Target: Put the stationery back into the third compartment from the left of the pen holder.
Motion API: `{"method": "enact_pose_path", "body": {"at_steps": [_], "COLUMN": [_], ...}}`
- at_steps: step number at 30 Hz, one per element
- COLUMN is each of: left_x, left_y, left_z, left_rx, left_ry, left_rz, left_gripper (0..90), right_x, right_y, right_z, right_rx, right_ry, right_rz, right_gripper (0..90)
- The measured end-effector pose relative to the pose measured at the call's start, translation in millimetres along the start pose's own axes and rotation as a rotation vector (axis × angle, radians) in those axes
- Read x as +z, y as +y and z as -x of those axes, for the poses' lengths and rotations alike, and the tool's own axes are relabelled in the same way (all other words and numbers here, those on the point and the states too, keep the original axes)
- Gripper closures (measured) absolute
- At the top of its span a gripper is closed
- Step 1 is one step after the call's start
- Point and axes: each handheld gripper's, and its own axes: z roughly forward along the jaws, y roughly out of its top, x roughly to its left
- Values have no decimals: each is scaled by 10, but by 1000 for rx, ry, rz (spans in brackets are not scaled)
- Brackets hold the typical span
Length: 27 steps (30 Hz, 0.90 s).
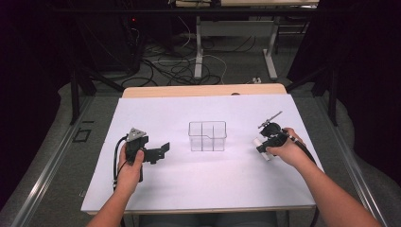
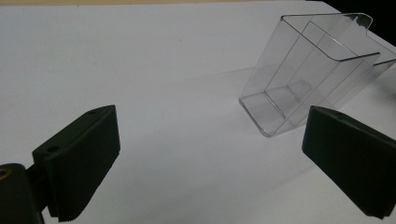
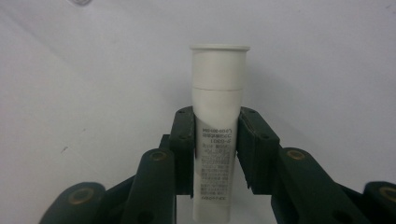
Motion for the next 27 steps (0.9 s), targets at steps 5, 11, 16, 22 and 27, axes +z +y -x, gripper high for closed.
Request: {"method": "enact_pose_path", "body": {"at_steps": [5,11,16,22,27], "left_x": [2,1,-6,-10,-12], "left_y": [0,1,3,5,6], "left_z": [0,1,-2,-5,-13], "left_rx": [0,1,2,3,3], "left_ry": [1,1,1,1,1], "left_rz": [0,1,-4,-4,1], "left_gripper": [41,41,41,41,41], "right_x": [-36,-90,-136,-187,-219], "right_y": [26,91,151,233,288], "right_z": [20,-12,-63,-144,-211], "right_rx": [33,45,48,26,2], "right_ry": [13,-16,-2,2,5], "right_rz": [69,124,196,257,308], "right_gripper": [689,689,689,689,689]}}
